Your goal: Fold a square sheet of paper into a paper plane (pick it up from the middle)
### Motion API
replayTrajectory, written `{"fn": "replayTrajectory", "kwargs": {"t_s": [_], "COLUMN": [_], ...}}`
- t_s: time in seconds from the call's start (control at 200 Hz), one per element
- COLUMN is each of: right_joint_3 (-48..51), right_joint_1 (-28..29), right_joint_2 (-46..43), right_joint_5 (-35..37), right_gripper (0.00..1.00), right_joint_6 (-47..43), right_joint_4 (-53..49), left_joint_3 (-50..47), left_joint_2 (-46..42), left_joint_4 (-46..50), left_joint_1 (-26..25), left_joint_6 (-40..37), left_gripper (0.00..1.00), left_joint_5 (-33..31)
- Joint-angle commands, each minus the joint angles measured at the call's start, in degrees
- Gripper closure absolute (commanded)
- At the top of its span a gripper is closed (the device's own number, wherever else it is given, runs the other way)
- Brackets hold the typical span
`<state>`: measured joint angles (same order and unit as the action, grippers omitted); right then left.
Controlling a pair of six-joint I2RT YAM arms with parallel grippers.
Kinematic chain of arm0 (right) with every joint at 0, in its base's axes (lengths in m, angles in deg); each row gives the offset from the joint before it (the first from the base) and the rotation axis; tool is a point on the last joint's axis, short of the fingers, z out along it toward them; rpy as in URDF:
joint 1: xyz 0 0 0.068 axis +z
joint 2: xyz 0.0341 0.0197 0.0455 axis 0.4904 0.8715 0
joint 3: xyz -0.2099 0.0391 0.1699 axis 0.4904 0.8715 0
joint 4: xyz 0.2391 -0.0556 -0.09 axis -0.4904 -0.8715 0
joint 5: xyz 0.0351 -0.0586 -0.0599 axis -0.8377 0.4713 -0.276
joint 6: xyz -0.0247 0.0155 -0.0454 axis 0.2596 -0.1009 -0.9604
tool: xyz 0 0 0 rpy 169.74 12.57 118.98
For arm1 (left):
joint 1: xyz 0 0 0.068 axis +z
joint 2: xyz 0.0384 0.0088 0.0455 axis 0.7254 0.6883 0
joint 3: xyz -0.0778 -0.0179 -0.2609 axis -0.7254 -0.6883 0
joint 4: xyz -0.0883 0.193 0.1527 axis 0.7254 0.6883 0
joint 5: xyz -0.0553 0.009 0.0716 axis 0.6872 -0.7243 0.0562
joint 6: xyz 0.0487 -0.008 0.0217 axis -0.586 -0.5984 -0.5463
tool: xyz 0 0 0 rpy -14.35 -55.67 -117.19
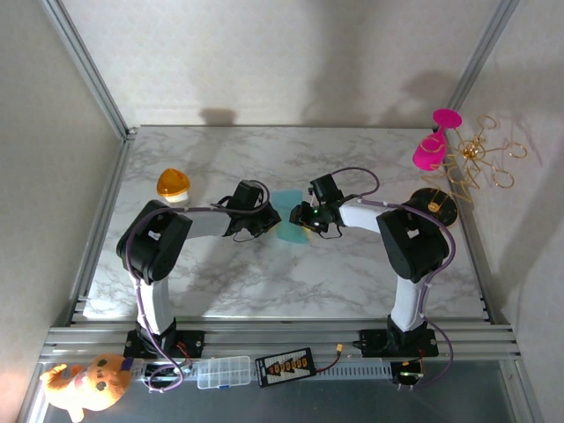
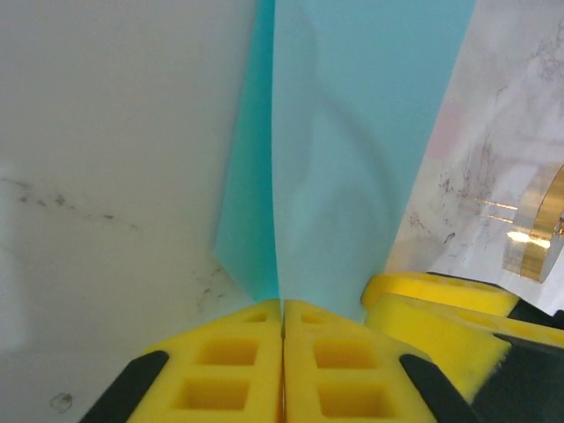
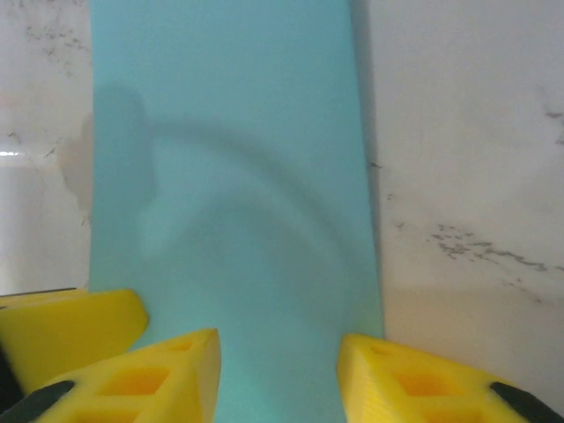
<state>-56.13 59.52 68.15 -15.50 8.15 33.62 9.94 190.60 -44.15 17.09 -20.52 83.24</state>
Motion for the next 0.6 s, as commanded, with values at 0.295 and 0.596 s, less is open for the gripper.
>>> {"fn": "replayTrajectory", "kwargs": {"t_s": [0.295, 0.596], "right_joint_3": [11.3, 26.23], "right_joint_1": [0.53, 10.1], "right_joint_2": [-15.6, -22.24], "right_joint_5": [7.03, 8.79], "right_gripper": [0.29, 0.26], "right_joint_6": [-22.92, -46.49], "right_joint_4": [15.0, 38.06], "left_joint_3": [-1.18, -1.42], "left_joint_2": [-0.65, -0.82], "left_joint_4": [-3.56, -3.48], "left_joint_1": [0.54, 0.49], "left_joint_6": [5.61, 6.72], "left_gripper": [1.0, 1.0], "left_joint_5": [0.62, 1.32]}}
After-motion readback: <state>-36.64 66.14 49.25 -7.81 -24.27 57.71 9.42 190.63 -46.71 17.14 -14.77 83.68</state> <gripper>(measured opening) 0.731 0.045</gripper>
